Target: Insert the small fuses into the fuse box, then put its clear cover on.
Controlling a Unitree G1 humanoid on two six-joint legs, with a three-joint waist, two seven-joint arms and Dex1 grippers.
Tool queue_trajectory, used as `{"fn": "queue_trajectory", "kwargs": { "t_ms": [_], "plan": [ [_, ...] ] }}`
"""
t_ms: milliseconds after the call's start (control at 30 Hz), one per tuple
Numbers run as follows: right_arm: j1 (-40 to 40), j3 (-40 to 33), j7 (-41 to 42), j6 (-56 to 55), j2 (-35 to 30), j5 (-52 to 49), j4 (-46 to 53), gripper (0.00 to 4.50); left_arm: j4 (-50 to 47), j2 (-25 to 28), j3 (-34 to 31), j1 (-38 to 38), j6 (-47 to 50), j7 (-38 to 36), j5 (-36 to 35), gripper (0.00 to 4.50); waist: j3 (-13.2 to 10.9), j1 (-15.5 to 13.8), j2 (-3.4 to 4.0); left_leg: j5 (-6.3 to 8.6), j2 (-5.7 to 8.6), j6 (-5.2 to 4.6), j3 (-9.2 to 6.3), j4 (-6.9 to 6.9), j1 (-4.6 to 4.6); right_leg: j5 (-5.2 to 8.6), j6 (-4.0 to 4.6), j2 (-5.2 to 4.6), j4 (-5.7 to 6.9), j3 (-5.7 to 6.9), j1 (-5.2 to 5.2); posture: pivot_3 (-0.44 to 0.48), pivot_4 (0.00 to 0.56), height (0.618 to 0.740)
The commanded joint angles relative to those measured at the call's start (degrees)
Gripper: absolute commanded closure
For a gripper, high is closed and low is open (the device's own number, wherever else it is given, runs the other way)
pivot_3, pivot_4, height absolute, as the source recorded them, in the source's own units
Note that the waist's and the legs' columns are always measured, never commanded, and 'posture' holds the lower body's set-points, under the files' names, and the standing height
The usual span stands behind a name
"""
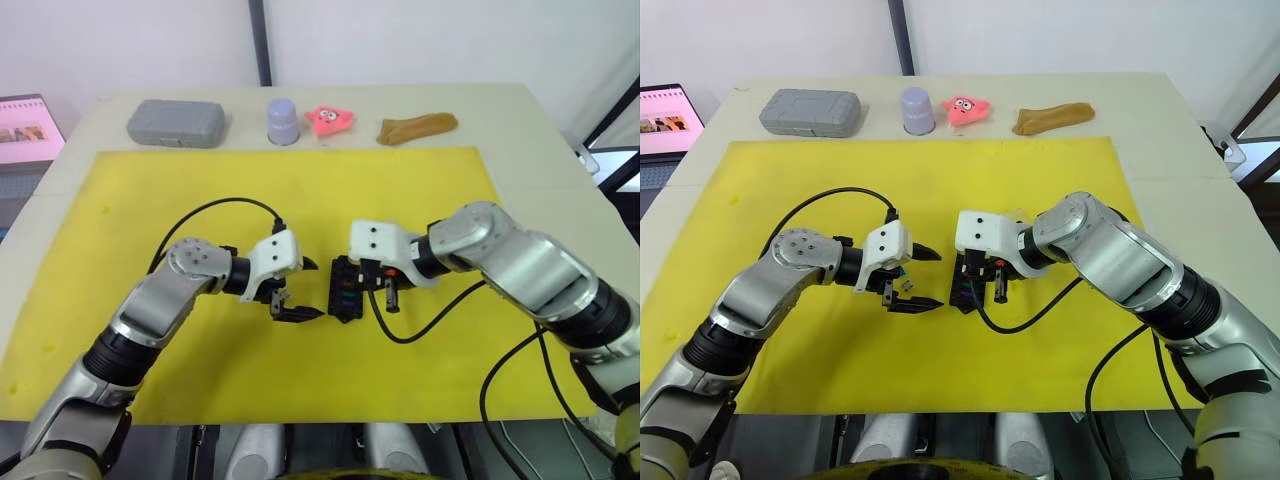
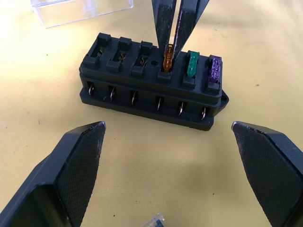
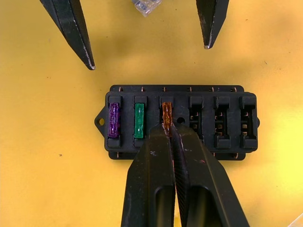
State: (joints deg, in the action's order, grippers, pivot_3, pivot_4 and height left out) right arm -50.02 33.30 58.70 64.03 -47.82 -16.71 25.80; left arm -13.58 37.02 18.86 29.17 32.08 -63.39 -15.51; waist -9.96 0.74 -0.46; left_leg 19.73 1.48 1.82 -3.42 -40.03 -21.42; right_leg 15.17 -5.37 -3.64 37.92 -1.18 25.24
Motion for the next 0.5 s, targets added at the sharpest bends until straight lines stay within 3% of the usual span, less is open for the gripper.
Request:
{"fn": "queue_trajectory", "kwargs": {
  "t_ms": [33,333,467,500],
  "plan": [
    [-0.3,0.8,-0.5,0.5,-0.2,1.3,-0.8,4.47,-1.0,0.1,-1.1,0.5,-0.6,0.2,-0.2,0.00,0.0,0.0,0.00,0.00,0.00,0.00,0.00,0.00,0.00,0.00,0.00,0.00,0.00,0.00,0.00,0.000,0.150,0.740],
    [-1.0,-0.6,-0.7,0.3,0.2,1.2,-1.9,4.47,-1.0,0.1,-1.0,0.5,-0.7,0.2,-0.1,0.00,0.0,0.0,0.00,0.00,0.00,0.00,0.00,0.00,0.00,0.00,0.00,0.00,0.00,0.00,0.00,0.000,0.150,0.740],
    [-1.0,-0.8,-0.9,0.1,0.4,1.4,-2.1,3.06,-1.0,0.0,-1.0,0.5,-0.8,0.2,-0.1,0.00,0.0,0.0,0.00,0.00,0.00,0.00,0.00,0.00,-0.01,0.00,0.00,0.00,0.00,0.00,0.01,0.000,0.150,0.740],
    [-1.0,-0.9,-0.9,-0.1,0.4,1.4,-2.1,3.06,-1.0,0.0,-1.0,0.5,-0.8,0.2,-0.1,0.00,0.0,-0.1,0.00,-0.01,0.00,0.01,0.00,0.00,-0.01,0.00,0.00,0.00,0.00,0.00,0.01,0.000,0.150,0.740]
  ]
}}
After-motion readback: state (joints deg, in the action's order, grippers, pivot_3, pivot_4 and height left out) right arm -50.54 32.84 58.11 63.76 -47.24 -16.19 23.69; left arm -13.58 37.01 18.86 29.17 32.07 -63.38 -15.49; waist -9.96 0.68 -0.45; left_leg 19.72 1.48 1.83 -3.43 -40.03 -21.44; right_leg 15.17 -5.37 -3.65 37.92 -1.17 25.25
